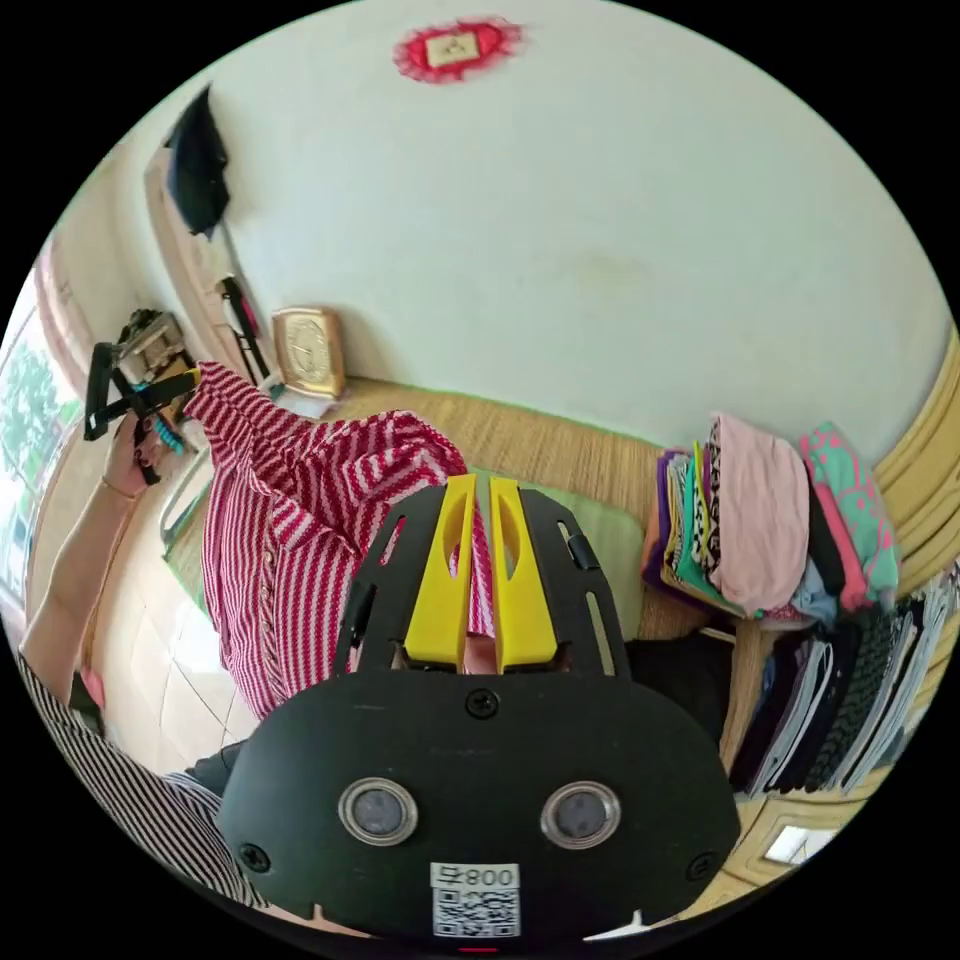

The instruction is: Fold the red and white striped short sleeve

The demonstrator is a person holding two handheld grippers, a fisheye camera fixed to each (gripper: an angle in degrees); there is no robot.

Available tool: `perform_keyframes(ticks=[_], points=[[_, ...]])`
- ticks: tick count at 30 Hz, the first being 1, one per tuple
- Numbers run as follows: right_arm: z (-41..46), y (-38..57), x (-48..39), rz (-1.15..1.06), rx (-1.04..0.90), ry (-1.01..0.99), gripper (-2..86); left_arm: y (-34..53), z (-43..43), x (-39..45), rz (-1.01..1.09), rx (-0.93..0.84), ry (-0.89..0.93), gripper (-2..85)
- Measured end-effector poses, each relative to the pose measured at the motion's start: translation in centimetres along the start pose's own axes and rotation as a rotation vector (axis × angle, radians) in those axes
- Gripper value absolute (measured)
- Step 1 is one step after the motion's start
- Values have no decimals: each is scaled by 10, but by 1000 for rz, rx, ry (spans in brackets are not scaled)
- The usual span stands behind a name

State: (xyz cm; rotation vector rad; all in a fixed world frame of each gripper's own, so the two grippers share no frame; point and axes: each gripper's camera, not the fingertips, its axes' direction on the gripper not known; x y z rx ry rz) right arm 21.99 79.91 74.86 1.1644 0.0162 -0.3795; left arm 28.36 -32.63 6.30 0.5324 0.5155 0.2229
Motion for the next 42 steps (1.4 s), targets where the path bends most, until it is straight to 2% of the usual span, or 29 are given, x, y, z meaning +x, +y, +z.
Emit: perform_keyframes(ticks=[2, 8, 13, 19, 23, 31, 36, 42], points=[[77, -9, 32, 79, -172, 42, 43, 6, 76, -57, -87, -138, -45, 28], [175, 57, 78, 133, -326, -53, 60, 105, 158, -170, -229, -362, 49, 55], [210, 95, 103, 200, -424, -28, 89, 158, 153, -225, -315, -470, -46, 77], [210, 78, 126, 226, -403, 7, 99, 155, 148, -267, -336, -531, -164, 82], [223, 58, 146, 250, -435, 0, 90, 146, 161, -293, -347, -609, -244, 50], [214, 23, 189, 348, -419, -27, 13, 114, 128, -342, -383, -571, -254, 7], [162, -14, 217, 308, -327, 48, 8, 61, 57, -388, -368, -426, -309, 6], [121, -78, 310, 419, -263, 74, 36, -1, -23, -472, -474, -253, -417, 18]])
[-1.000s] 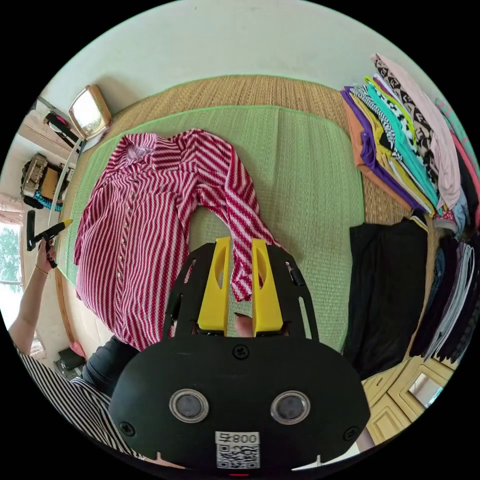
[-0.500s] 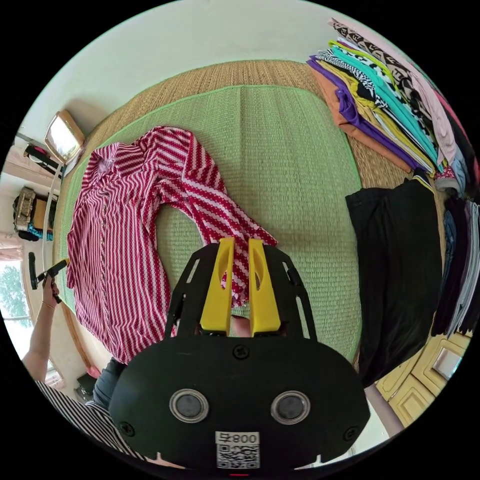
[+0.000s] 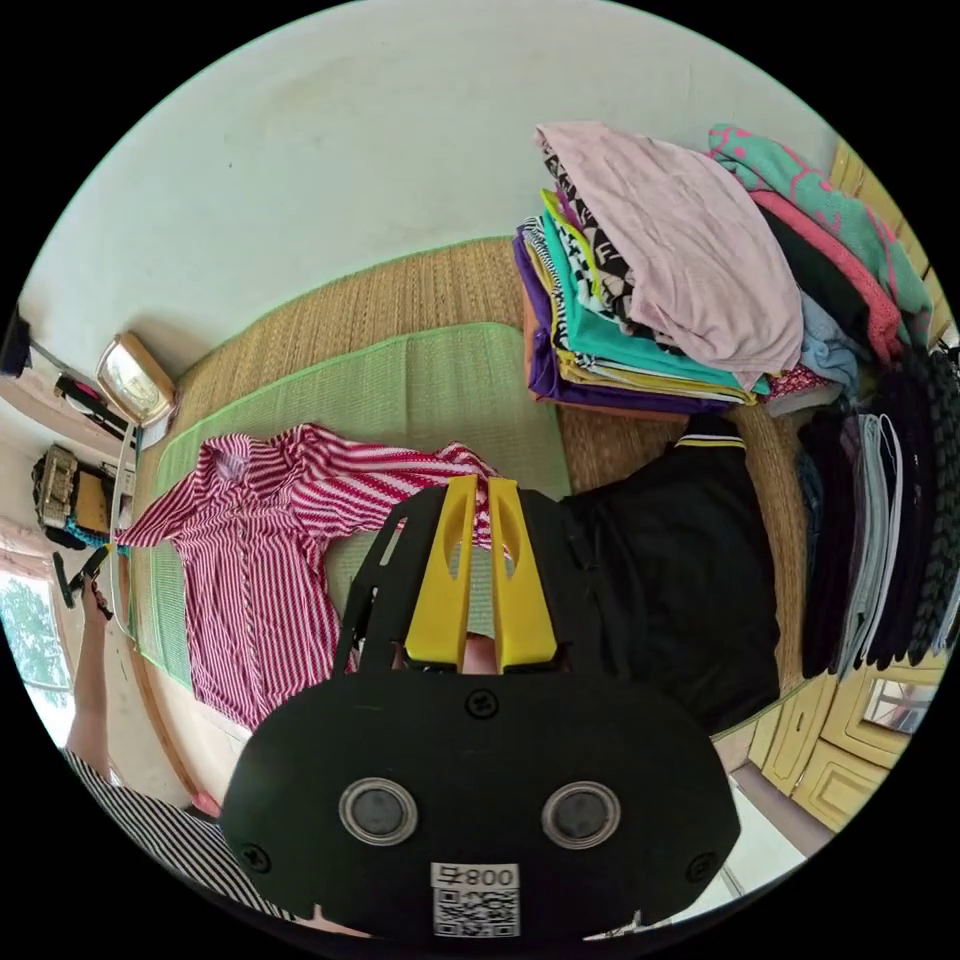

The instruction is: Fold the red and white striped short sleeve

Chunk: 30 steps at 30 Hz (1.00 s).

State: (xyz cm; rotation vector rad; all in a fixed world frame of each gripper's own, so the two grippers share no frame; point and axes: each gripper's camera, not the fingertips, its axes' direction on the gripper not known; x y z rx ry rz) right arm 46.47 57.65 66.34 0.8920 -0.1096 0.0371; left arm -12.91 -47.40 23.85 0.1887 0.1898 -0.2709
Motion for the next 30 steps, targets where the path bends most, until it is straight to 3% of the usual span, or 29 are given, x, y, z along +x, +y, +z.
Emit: perform_keyframes(ticks=[6, 11, 17, 30], points=[[18, -29, 30, 83, -61, -97, 86, 21, 13, -44, -49, -55, 117, 55], [49, 63, -18, -165, -180, -257, 95, 127, 35, -57, 56, -266, 365, 76], [80, 154, -22, -118, -326, -404, 109, 211, 32, -81, 16, -392, 486, 92], [93, 147, 3, -39, -324, -256, 22, 216, 42, -89, 89, -483, 396, 19]])
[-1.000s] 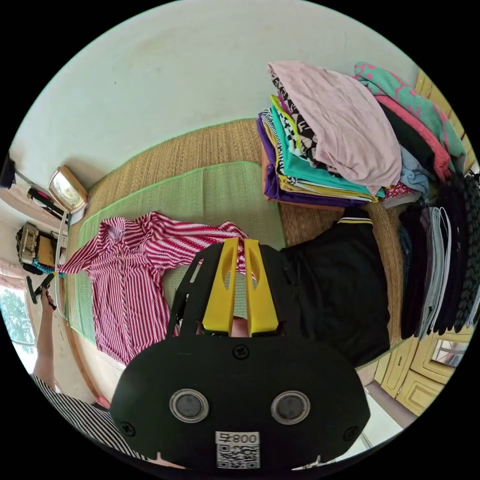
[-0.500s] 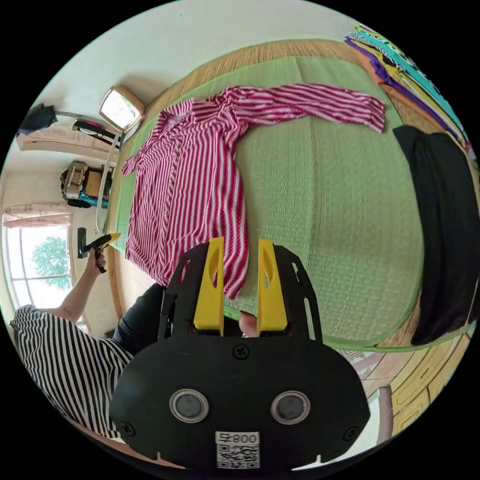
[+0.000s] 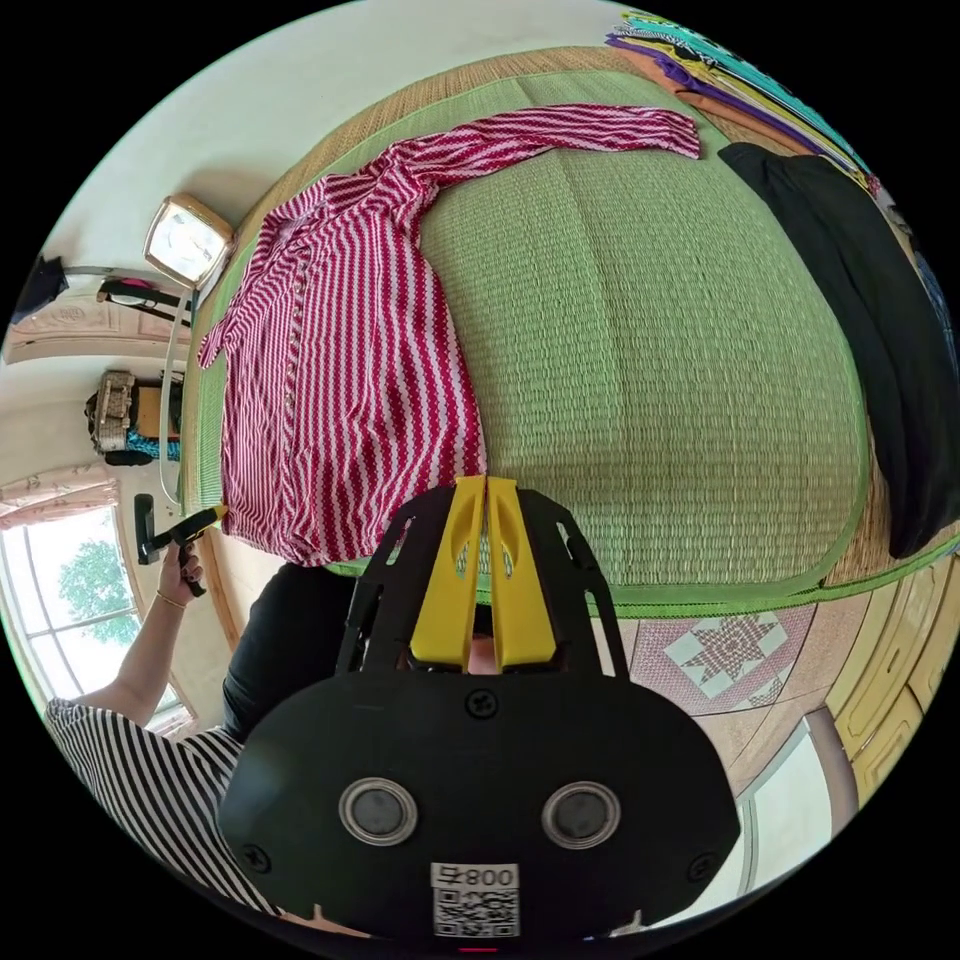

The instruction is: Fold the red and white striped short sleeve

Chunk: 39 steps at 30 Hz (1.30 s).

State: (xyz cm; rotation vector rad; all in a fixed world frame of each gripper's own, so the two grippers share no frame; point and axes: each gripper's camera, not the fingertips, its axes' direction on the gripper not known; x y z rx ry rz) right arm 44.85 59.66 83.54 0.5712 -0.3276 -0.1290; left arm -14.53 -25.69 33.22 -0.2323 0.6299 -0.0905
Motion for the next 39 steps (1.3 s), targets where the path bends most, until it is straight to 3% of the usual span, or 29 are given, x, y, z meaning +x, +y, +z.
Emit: perform_keyframes(ticks=[4, 11, 17, 23, 29, 34, 39], points=[[-6, -1, 10, 9, 12, -22, 20, 13, -18, -12, -13, 39, 85, 15], [-14, 5, 22, 20, 43, -57, 89, 27, -32, -33, -8, 72, 142, 44], [-5, 0, 14, 33, 16, -7, 58, 18, -12, -32, -37, -13, 79, 22], [4, 7, 3, -22, -47, -21, 3, 23, -24, -30, -36, 19, 116, 9], [-31, 50, 0, -107, -33, -91, 1, 51, -60, -28, 0, 99, 169, 9], [-9, 67, 19, -40, -101, -101, 8, 58, -36, -47, -54, 47, 148, 21], [-26, 49, 26, 39, 38, -14, 38, 36, -45, -45, -59, 187, 129, 52]])
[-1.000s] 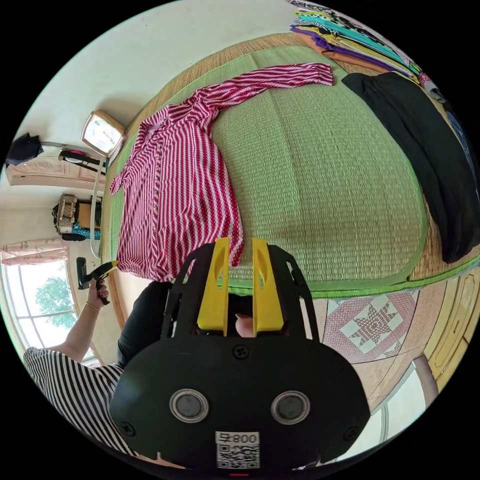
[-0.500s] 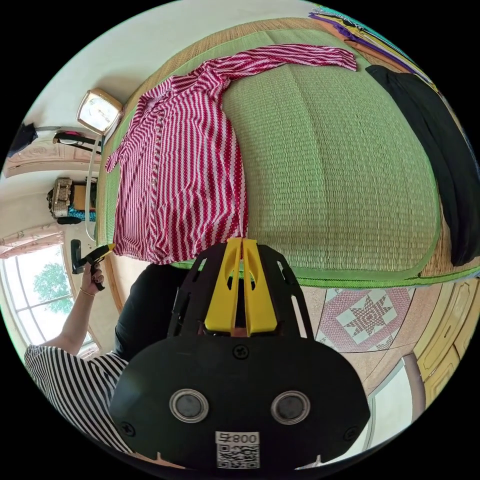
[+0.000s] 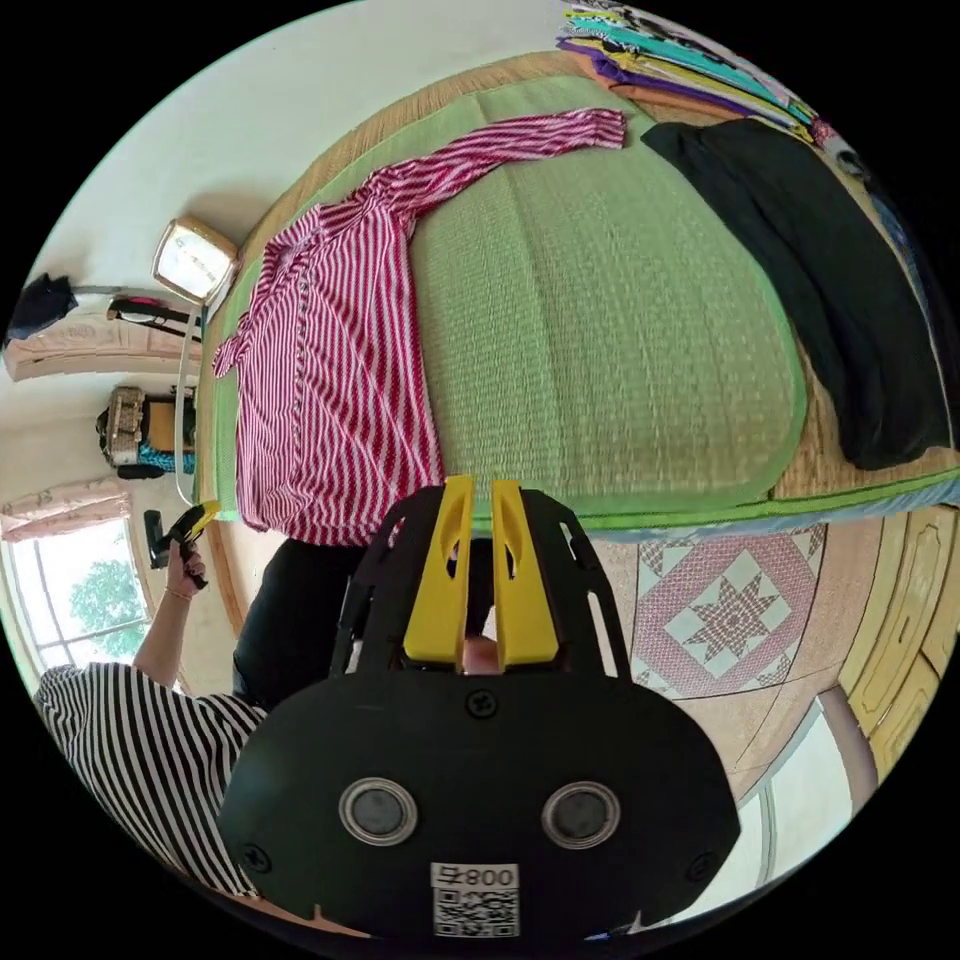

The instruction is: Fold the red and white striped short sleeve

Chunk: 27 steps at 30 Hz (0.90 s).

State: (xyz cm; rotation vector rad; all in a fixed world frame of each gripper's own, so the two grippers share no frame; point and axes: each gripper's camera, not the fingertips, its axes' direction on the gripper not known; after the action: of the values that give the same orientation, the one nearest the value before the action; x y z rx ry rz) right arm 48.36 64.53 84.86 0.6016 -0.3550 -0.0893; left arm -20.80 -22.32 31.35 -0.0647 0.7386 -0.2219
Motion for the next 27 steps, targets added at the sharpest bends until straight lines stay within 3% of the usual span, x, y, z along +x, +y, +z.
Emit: perform_keyframes(ticks=[8, 14, 19, 23, 27], points=[[-2, -138, -135, -348, 204, 35, 77, -170, 77, 120, 316, 45, -45, 77], [44, -220, -243, -521, 251, 191, 86, -283, 164, 199, 397, 84, -214, 92], [82, -248, -278, -549, 220, 224, 85, -327, 214, 225, 422, 97, -328, 86], [119, -257, -288, -520, 143, 344, 33, -345, 251, 225, 370, 50, -449, 31], [113, -250, -290, -500, 184, 343, 12, -344, 248, 234, 396, 97, -387, 13]])
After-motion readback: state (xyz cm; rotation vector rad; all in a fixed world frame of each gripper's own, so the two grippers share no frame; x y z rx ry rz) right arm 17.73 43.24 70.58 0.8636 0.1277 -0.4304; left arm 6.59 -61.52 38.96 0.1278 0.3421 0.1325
